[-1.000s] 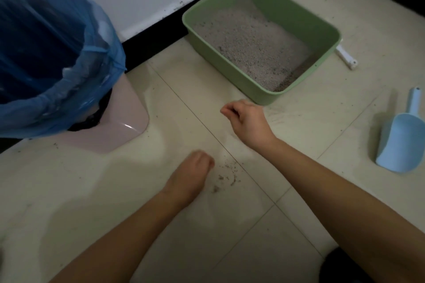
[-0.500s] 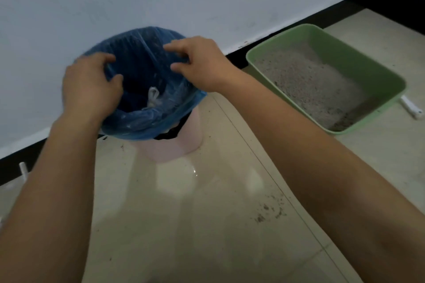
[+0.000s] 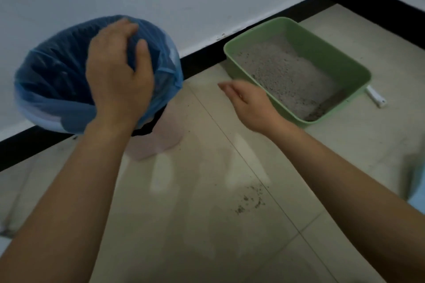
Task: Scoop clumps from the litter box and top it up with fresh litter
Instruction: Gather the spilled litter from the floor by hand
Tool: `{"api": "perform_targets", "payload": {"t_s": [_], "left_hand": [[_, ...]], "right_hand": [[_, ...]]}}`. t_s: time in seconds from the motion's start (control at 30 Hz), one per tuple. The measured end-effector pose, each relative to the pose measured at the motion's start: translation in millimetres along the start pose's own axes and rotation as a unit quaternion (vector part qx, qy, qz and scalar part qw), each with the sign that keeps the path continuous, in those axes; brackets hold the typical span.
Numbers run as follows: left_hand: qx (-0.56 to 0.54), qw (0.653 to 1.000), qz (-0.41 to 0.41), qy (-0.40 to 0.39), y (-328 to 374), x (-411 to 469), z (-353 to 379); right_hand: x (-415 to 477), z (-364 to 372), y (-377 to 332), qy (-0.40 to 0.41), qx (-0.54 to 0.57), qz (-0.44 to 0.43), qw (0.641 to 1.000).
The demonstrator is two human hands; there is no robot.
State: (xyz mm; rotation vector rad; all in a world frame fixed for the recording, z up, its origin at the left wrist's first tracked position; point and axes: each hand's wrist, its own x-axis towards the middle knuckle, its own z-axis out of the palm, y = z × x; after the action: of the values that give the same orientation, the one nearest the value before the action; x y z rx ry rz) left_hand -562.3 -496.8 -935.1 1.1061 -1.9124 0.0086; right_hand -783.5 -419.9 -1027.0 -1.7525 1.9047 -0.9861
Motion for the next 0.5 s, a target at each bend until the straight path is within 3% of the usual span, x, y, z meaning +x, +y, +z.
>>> {"api": "perform_targets", "payload": {"t_s": [0.1, 0.2, 0.33, 0.4, 0.5], "left_hand": [[-0.052, 0.988, 0.146, 0.026, 35.3, -33.9, 35.5], [-0.087, 0.97, 0.177, -0.141, 45.6, -96.2, 75.2], [-0.043, 0.914, 0.096, -0.393, 7.3, -199.4, 105.6], [0.011, 0.882, 0.09, -0.463, -13.3, -238.7, 103.1], [0.093, 0.839, 0.157, -0.513, -31.7, -271.5, 94.6]], "right_hand": [[-67.4, 11.0, 73.8, -0.114, -0.078, 0.067, 0.988], [-134.1, 23.7, 117.7, -0.184, -0.164, 0.099, 0.964], [-197.4, 40.1, 129.9, -0.243, -0.267, 0.101, 0.927], [-217.6, 48.5, 116.1, -0.265, -0.29, 0.077, 0.917], [-233.2, 67.3, 98.2, -0.279, -0.284, 0.042, 0.916]]}}
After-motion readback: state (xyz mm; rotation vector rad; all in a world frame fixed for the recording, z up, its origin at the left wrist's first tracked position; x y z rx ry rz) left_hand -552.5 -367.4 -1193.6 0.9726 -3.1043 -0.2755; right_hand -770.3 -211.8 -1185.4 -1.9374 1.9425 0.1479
